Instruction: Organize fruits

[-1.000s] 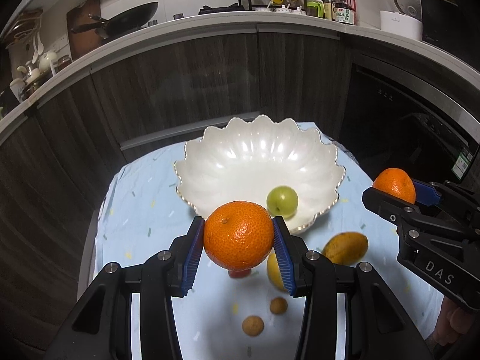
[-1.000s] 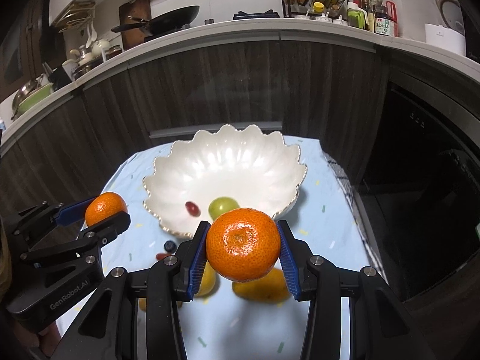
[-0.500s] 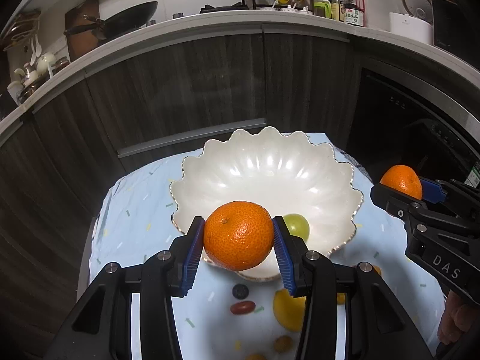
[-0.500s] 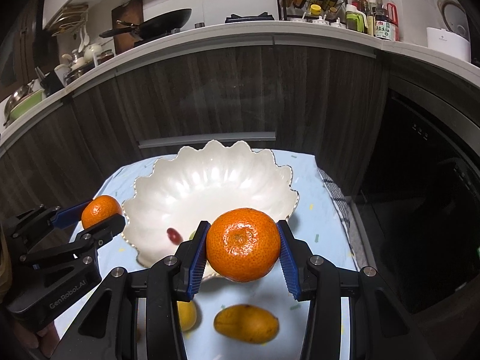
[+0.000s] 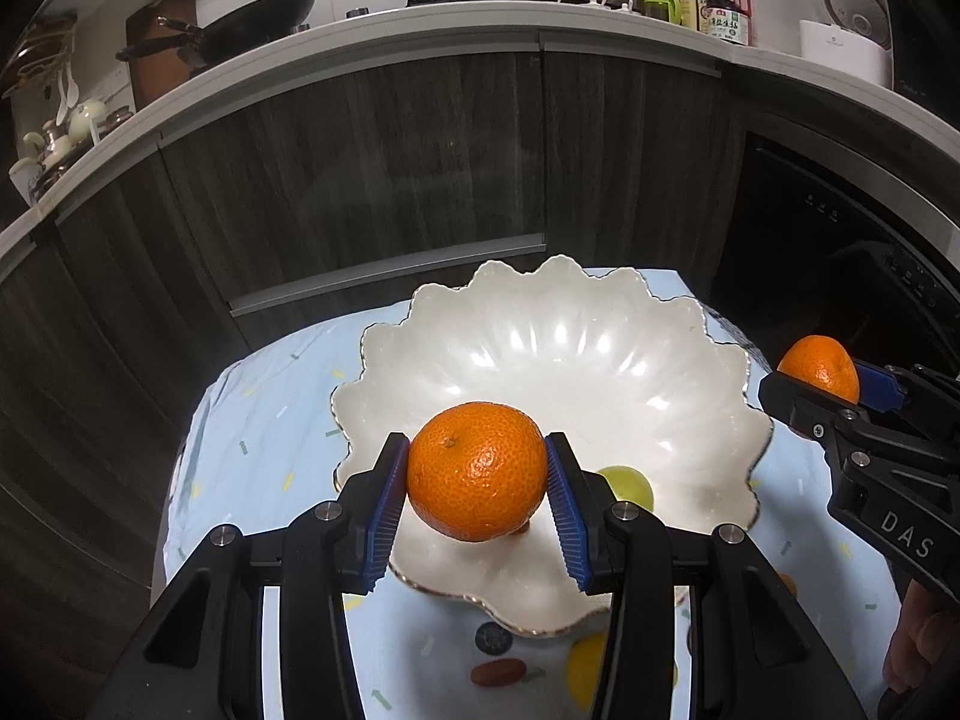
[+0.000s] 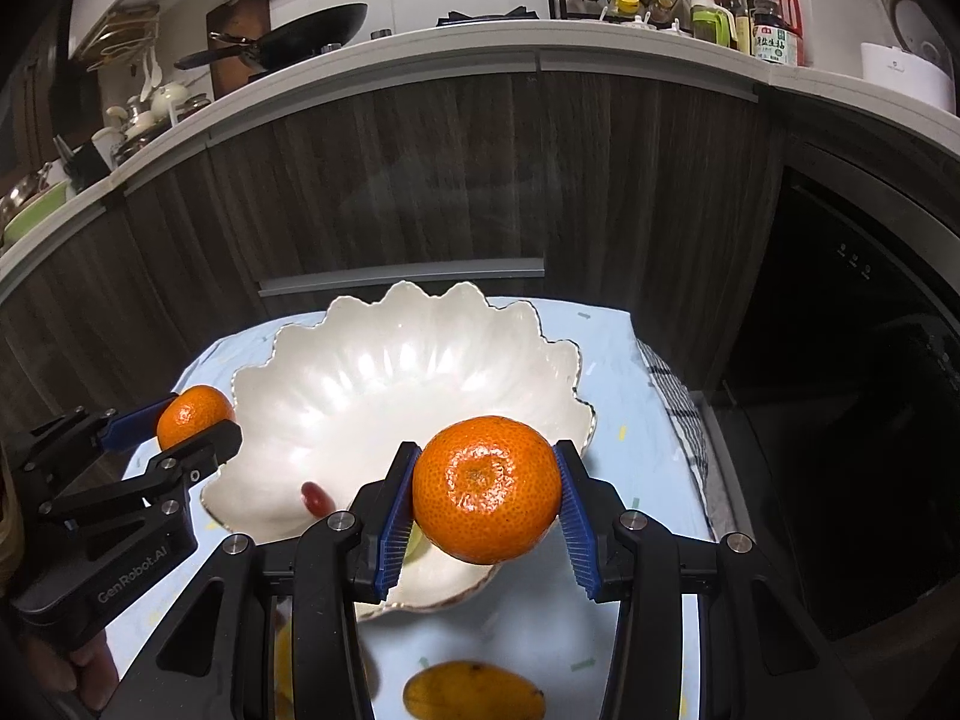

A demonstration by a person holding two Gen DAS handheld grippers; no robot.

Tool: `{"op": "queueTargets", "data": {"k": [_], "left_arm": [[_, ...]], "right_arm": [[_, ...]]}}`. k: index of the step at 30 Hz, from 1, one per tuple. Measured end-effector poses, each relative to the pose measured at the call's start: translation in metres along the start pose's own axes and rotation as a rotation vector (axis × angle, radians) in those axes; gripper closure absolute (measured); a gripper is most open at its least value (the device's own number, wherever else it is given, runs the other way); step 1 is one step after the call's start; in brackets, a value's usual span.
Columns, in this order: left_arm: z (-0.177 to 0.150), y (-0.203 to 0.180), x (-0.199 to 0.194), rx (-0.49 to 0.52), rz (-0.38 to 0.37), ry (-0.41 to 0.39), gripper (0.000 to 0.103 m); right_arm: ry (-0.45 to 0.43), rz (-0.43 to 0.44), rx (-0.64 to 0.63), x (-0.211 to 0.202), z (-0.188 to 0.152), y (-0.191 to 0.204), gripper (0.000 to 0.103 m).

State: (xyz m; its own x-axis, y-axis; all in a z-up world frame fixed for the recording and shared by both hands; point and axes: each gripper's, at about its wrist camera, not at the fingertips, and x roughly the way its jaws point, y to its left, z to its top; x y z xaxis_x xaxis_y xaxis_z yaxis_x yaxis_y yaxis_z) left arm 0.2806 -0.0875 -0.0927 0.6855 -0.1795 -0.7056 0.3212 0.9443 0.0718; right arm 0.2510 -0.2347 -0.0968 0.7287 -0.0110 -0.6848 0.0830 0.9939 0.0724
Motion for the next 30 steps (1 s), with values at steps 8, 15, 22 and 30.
{"op": "queueTargets", "data": {"k": [8, 15, 22, 30], "left_arm": [[0.000, 0.004, 0.025, -0.006, 0.000, 0.031, 0.058], [-0.004, 0.005, 0.042, -0.013, -0.005, 0.070, 0.057], [-0.006, 0.007, 0.042, -0.018, 0.006, 0.062, 0.036], [-0.006, 0.011, 0.029, -0.027, 0.019, 0.044, 0.032]], "right_arm": [[0.034, 0.000, -0.014, 0.022, 0.002, 0.003, 0.058], [0.063, -0.014, -0.018, 0.036, 0.002, 0.004, 0.057], [0.046, -0.033, -0.022, 0.035, 0.004, 0.005, 0.039], [0.011, -0.048, -0.031, 0.020, 0.007, 0.007, 0.034]]}}
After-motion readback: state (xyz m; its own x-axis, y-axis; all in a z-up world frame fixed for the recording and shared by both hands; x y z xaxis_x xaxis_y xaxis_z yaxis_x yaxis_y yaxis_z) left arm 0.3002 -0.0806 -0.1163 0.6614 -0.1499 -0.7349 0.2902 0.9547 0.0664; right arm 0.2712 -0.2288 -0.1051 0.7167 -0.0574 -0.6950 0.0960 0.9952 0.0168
